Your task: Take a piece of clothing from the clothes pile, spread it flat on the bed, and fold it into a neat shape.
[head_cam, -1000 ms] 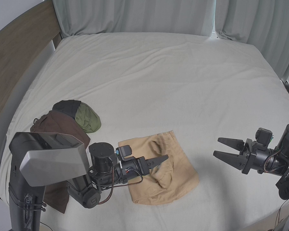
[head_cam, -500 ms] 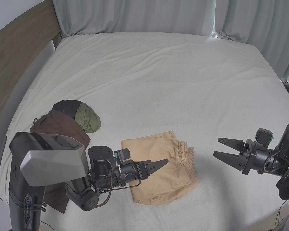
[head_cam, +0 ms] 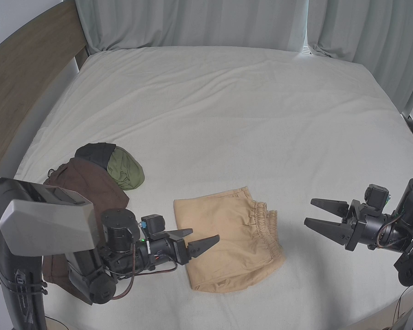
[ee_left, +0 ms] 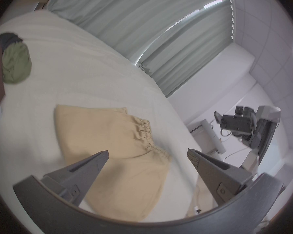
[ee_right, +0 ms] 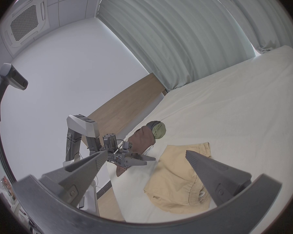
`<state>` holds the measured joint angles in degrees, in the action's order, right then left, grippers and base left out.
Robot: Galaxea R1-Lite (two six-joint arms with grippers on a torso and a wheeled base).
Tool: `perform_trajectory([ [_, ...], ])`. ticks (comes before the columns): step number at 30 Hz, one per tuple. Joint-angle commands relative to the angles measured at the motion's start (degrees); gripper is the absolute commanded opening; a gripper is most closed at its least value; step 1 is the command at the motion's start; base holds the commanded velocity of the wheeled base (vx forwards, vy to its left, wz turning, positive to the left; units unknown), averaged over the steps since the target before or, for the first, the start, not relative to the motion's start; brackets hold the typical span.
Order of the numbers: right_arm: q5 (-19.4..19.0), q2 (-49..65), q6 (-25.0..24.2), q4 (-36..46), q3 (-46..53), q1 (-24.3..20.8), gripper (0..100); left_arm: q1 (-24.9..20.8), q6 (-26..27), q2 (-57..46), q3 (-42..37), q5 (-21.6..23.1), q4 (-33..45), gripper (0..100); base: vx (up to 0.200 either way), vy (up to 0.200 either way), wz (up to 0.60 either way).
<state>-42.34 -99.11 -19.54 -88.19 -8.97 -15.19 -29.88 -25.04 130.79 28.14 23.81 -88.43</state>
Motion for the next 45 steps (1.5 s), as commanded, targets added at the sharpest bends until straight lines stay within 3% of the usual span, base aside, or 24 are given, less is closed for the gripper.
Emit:
perform_trajectory([
  [1,-0.03,-0.21,0.03,0.03,0.18,-0.1,100,4.65,5.88,-3.18,-6.08,0.01,-0.16,100,0.0,0.0,0.0],
  [4,-0.03,-0.21,-0.06,0.03,0.27,-0.02,100,8.43,10.63,-5.11,-10.56,0.45,-0.25,100,0.0,0.0,0.0],
  [16,0.06,-0.91,0.03,-0.06,0.89,0.07,100,16.34,13.7,-11.35,-12.4,1.77,-0.25,100,0.0,0.0,0.0],
  [23,0.15,-1.96,0.03,-0.06,1.15,0.16,100,23.73,25.13,-12.32,-14.25,5.72,-0.25,100,0.0,0.0,0.0],
  [26,0.15,-2.14,0.03,-0.06,1.33,0.07,100,26.28,26.62,-13.28,-14.42,8.89,-0.25,100,0.0,0.0,0.0],
  [30,0.24,-3.55,-0.06,-0.06,1.33,-0.02,100,31.29,31.98,-15.74,-15.13,17.15,-0.08,100,0.0,0.0,0.0],
  [33,0.24,-5.22,-0.06,-0.06,0.97,-0.02,100,32.87,34.62,-16.45,-16.09,23.56,-0.08,100,0.0,0.0,0.0],
  [36,0.85,-6.89,-0.15,-0.06,0.71,-0.28,100,34.45,36.29,-16.62,-16.01,26.73,-0.08,100,0.0,0.0,0.0],
  [40,5.6,-10.31,-1.11,-0.06,-1.66,-2.56,100,36.56,37.7,-16.89,-16.18,30.16,0.01,100,0.0,0.0,0.0],
  [41,9.55,-12.42,-1.55,-0.06,-2.81,-4.06,100,38.14,38.66,-17.33,-15.74,32.88,0.19,100,0.0,0.0,0.0],
  [43,12.1,-13.57,-2.17,-0.06,-2.89,-5.64,100,39.46,39.01,-17.59,-14.78,35.08,0.28,100,0.0,0.0,0.0],
  [45,12.19,-13.65,-2.34,-0.06,-2.81,-5.9,100,39.72,39.1,-17.59,-14.34,35.43,0.45,100,0.0,0.0,0.0],
])
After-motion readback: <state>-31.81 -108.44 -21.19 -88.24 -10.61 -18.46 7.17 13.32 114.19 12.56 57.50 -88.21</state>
